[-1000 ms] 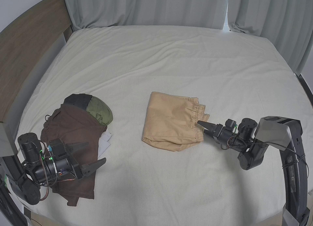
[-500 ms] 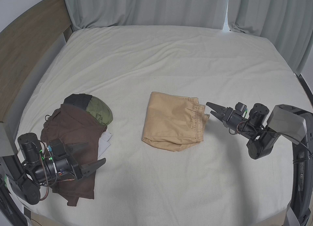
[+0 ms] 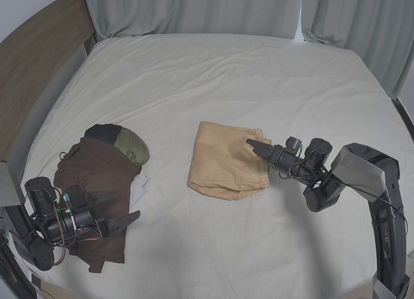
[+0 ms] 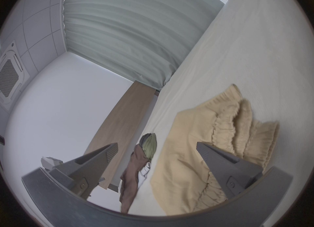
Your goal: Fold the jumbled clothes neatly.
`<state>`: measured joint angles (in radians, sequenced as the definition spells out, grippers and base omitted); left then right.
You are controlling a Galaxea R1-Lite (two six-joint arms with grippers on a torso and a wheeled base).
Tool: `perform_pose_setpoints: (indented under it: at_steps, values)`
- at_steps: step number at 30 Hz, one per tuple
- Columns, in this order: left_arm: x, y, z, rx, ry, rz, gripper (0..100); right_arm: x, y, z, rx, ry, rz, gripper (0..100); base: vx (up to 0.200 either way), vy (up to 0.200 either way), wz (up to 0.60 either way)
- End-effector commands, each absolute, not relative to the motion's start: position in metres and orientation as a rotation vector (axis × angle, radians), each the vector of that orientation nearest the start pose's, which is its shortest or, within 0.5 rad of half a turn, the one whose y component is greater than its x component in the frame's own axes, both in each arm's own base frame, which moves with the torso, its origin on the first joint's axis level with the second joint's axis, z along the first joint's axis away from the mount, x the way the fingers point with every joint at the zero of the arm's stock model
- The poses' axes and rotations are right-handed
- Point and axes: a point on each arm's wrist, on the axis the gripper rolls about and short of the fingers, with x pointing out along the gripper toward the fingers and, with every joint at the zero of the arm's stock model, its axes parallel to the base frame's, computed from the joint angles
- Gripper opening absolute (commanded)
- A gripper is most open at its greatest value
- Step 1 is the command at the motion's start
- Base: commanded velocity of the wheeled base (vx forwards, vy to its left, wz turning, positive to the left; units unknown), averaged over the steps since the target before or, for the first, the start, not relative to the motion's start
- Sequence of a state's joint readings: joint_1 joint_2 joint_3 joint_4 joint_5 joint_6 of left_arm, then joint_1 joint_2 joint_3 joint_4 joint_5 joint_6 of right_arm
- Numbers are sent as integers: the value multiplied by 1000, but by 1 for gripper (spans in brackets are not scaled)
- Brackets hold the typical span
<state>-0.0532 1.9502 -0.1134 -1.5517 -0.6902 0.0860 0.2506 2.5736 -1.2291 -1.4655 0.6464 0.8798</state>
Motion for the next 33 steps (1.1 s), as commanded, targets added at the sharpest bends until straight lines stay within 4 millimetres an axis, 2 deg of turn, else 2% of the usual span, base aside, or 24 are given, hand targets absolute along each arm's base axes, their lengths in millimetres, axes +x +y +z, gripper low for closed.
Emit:
perform_pose_setpoints:
  at_steps: [1, 5, 11, 14, 18, 27, 29, 33]
  values:
    - [231, -25, 61, -12, 253, -744, 100, 449, 129, -33, 784, 356, 848, 100, 0, 0, 0]
    - [231, -26, 60, -11, 254, -746, 100, 449, 123, -47, 761, 366, 827, 100, 0, 0, 0]
    - [231, -26, 61, -10, 251, -747, 100, 444, 122, -41, 759, 344, 803, 100, 0, 0, 0]
    - [230, -26, 62, -12, 251, -750, 100, 437, 123, -18, 749, 283, 823, 100, 0, 0, 0]
    - [228, -28, 62, -13, 249, -776, 100, 414, 122, 18, 673, 249, 838, 100, 0, 0, 0]
    - [220, -30, 78, -4, 186, -836, 100, 371, 105, 46, 249, 104, 776, 100, 0, 0, 0]
    - [212, -34, 80, -9, 186, -897, 100, 360, 87, 57, 81, 40, 708, 100, 0, 0, 0]
    - [204, -39, 80, -6, 188, -973, 100, 339, 76, 77, 85, 31, 639, 100, 0, 0, 0]
